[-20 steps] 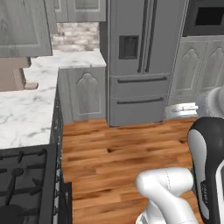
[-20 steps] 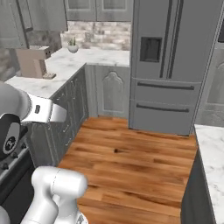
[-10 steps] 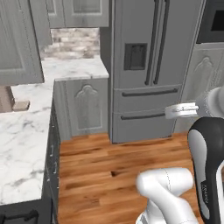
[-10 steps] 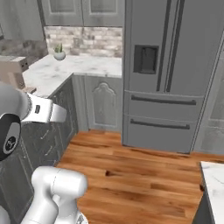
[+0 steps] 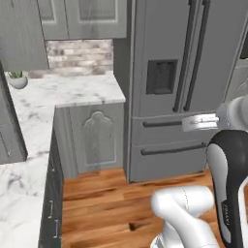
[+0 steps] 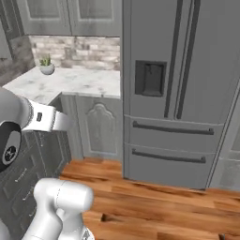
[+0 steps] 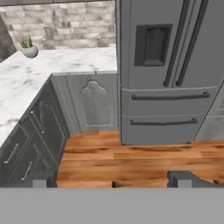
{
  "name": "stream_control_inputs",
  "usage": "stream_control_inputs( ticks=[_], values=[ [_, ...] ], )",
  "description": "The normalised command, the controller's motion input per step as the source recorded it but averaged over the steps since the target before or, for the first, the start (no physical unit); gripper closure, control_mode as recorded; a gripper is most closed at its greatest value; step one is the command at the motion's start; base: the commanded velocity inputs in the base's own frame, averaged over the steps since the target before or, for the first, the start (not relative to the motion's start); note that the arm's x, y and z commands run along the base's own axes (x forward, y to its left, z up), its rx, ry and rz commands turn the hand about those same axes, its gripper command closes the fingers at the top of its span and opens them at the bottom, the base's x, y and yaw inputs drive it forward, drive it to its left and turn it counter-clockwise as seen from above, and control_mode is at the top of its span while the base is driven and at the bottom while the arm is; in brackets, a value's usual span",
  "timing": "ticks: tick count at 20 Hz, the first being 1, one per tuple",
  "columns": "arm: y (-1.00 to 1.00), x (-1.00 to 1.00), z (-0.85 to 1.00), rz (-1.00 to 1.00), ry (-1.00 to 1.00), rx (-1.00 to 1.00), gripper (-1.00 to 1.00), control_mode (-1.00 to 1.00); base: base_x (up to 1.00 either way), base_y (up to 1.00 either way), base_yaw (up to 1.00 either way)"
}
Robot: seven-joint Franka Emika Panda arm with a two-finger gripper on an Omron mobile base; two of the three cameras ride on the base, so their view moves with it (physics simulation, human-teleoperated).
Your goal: Open the cabinet directly in front. Then move the beer and the mug to the dining counter with the jar on it.
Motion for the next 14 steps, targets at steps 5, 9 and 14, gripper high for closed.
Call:
stream_control_inputs(
  ticks=[5, 9, 14],
  values=[
    [0.0, 0.0, 0.0, 0.0, 0.0, 0.0, -1.0, 1.0, 0.9, -0.61, 0.26],
    [0.0, 0.0, 0.0, 0.0, 0.0, 0.0, -1.0, 1.0, -0.15, -0.38, 0.79],
    [0.0, 0.0, 0.0, 0.0, 0.0, 0.0, -1.0, 1.0, -0.34, -0.01, 0.96]
  ],
)
